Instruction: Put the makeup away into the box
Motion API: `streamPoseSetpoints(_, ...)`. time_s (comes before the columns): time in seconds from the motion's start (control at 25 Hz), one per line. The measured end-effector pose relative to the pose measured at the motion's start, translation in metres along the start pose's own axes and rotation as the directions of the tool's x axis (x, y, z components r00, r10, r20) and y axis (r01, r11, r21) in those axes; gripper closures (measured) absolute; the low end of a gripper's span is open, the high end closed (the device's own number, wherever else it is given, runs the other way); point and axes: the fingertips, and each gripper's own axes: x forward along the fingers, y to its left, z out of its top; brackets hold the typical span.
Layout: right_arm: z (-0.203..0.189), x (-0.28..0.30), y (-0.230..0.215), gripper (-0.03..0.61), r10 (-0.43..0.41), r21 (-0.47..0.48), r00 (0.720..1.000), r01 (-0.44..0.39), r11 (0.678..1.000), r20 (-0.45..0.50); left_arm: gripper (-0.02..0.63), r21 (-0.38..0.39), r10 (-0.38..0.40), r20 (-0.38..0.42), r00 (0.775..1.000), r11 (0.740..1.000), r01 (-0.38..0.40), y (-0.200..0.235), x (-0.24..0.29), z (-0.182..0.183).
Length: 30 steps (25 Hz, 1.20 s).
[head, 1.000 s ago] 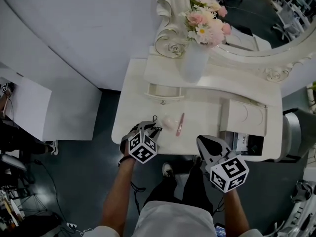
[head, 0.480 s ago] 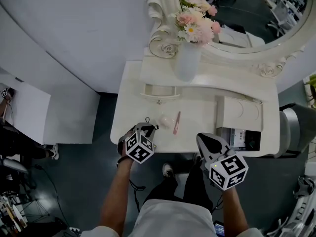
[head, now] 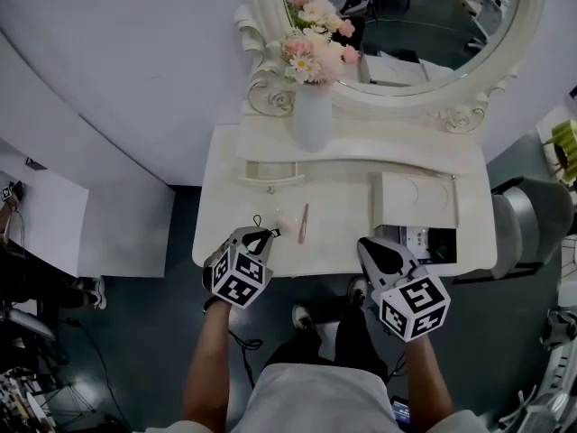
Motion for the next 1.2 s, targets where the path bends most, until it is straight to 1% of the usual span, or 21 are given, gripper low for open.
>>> streamPoseSetpoints(0.08,0.002,-0.011,-0.007,0.578,-0.017,0.000,1.000,0.017,1.000,0.008,0.574,0.009,0.009,0.033,0.999,1.000,-0.009,-0.007,-0.010,0.019)
streamPoseSetpoints(0.32,0.011,-0.048,-0.030,0.578,-0.075,0.010,0.996,0.075,0.997,0.046,0.574,0.088,0.001,0.106,0.994,0.996,-0.010,-0.042,-0.028,0.077)
streamPoseSetpoints(0.52,0.011,-0.082,-0.052,0.578,-0.134,0.025,0.989,0.133,0.991,0.068,0.574,0.153,-0.059,0.151,0.987,0.988,0.035,-0.081,-0.028,0.119)
streamPoseSetpoints(0.64,0.008,-0.101,-0.068,0.578,-0.170,0.036,0.983,0.167,0.985,0.073,0.574,0.178,-0.086,0.177,0.981,0.983,0.054,-0.100,-0.025,0.144)
streamPoseSetpoints(0.84,0.002,-0.134,-0.097,0.578,-0.232,0.056,0.970,0.229,0.972,0.075,0.574,0.205,-0.137,0.198,0.971,0.974,0.096,-0.131,-0.015,0.177)
streamPoseSetpoints(1.0,-0.007,-0.157,-0.120,0.578,-0.287,0.089,0.955,0.280,0.956,0.075,0.574,0.201,-0.193,0.195,0.962,0.967,0.154,-0.154,-0.001,0.198)
streamPoseSetpoints(1.2,-0.020,-0.175,-0.145,0.578,-0.336,0.124,0.939,0.326,0.937,0.067,0.574,0.259,-0.256,0.197,0.946,0.945,0.202,-0.180,0.018,0.223)
